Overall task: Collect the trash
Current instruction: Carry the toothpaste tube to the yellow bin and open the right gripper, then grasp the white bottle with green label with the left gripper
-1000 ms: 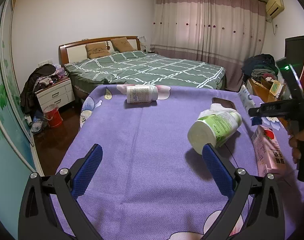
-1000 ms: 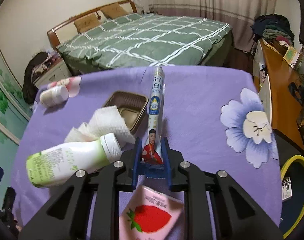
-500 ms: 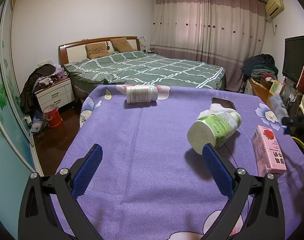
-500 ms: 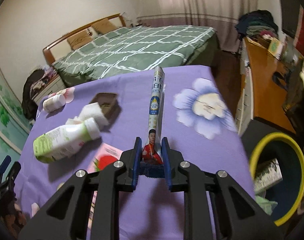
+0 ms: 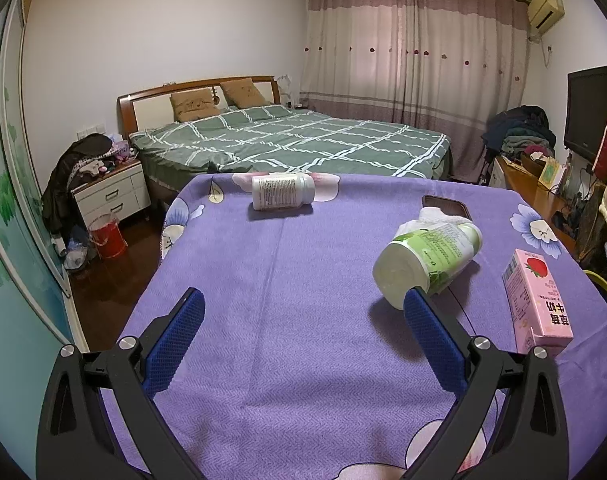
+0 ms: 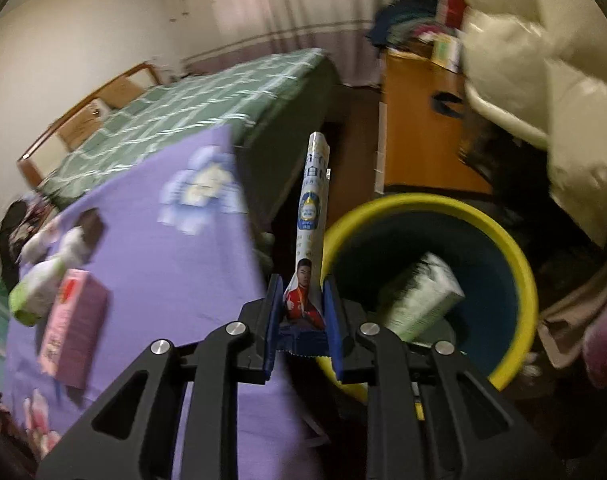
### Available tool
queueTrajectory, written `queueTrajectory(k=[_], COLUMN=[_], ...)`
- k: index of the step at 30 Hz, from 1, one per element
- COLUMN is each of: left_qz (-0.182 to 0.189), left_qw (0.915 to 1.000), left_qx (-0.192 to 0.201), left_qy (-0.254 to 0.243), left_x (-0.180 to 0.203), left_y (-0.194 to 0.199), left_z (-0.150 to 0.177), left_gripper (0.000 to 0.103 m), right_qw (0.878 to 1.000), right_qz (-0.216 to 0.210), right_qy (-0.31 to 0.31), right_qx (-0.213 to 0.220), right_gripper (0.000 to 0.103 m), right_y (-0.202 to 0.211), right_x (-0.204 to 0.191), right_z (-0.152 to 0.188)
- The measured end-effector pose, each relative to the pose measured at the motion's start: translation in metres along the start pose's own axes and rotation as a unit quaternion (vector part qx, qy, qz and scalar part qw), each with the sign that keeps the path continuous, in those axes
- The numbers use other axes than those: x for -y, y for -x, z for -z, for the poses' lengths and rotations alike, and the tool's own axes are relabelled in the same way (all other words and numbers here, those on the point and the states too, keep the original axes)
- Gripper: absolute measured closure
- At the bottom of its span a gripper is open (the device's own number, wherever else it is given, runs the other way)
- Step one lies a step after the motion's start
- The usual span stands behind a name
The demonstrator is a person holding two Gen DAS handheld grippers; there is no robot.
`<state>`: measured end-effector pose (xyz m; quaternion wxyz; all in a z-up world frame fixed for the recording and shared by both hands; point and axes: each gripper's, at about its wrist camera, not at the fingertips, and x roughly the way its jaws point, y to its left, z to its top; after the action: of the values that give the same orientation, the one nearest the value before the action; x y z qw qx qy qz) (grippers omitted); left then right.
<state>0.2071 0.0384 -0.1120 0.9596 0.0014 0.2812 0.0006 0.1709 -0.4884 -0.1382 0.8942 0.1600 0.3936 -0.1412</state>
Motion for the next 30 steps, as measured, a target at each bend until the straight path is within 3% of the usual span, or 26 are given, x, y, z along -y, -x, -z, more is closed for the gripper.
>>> queueTrajectory(k=[4,7,10,16,21,30], left_qz=[0.001,0.010,0.010,0.033,0.067,0.121], left_qw=[0.9999,0.9998,0.9997,0.9992,0.9957,0.9872], left_qx=[0.006,0.005,0.003,-0.004,-0.022,-0.053], left_qy=[-0.012,-0.018,-0.020,-0.024,-0.060,-0.089], left_x=[0.005,0.008,0.010,0.016,0.037,0.059], left_y=[0.003,0.005,0.004,0.005,0.000,-0.024], left_z=[0.000,0.000,0.000,0.001,0.002,-0.015], left_gripper=[0.005,0.005,0.005,0.005,0.005,0.005], right_qw=[0.999,0.998,0.998,0.998,0.998,0.996], right_qz=[0.035,0.056,0.062,0.044,0.014,-0.005], right_qy=[-0.023,-0.032,-0.030,-0.003,0.031,0.071], right_qx=[-0.012,-0.008,0.004,0.035,0.052,0.051], right_gripper=[0.079,0.067,0.066,0.066,0.066,0.065], right_y=[-0.011,-0.013,-0.007,0.011,0.022,0.021], right_x=[0.029,0.040,0.037,0.007,-0.029,-0.064], right_z=[0.006,0.009,0.010,0.013,0.022,0.036])
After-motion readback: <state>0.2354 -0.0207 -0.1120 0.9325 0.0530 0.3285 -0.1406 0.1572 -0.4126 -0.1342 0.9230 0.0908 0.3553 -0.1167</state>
